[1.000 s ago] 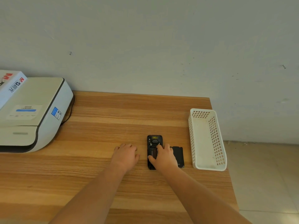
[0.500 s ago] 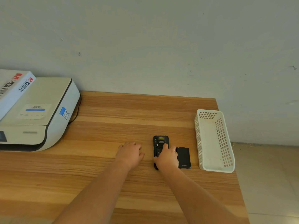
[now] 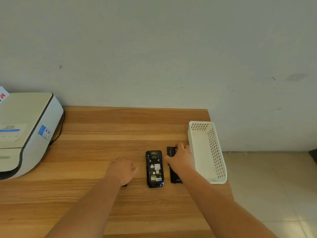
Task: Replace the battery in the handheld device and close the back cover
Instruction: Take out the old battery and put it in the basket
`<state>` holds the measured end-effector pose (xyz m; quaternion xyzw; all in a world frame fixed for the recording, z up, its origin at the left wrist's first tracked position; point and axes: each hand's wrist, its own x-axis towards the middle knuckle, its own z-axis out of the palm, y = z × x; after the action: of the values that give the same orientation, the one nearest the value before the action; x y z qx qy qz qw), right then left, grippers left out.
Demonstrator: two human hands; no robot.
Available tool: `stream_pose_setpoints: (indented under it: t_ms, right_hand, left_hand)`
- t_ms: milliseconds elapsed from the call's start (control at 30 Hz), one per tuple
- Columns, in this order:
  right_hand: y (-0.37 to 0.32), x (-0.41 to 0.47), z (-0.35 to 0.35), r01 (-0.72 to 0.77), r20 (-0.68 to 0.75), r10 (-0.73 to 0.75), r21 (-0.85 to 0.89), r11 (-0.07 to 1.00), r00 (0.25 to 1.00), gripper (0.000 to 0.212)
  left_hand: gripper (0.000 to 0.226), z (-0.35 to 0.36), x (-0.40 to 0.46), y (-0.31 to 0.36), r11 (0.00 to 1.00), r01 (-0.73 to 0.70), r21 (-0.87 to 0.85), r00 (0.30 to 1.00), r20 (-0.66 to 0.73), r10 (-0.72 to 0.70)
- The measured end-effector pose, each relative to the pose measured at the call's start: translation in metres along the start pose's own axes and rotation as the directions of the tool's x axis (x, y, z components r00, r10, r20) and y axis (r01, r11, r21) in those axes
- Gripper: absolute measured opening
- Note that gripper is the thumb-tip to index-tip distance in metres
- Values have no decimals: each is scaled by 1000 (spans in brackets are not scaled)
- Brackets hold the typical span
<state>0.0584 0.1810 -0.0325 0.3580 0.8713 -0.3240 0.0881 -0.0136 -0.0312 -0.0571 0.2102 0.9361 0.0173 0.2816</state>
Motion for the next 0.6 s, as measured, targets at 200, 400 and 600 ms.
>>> stream_pose_setpoints:
  t_ms: [200, 400, 600]
  right_hand:
    - [30, 29, -61, -60, -161, 67, 49, 997, 985, 61]
    - [52, 43, -71, -88, -178, 94, 40, 995, 980, 66]
    - [76, 46, -62, -153, -136, 151, -7, 988, 979, 65]
  left_hand:
    - [33, -2, 3, 12, 1000, -12, -20, 1000, -22, 12]
    - [33, 0, 6, 22, 1000, -24, -13, 999, -26, 23]
    - [34, 2, 8, 25, 1000, -8, 20, 1000, -21, 9]
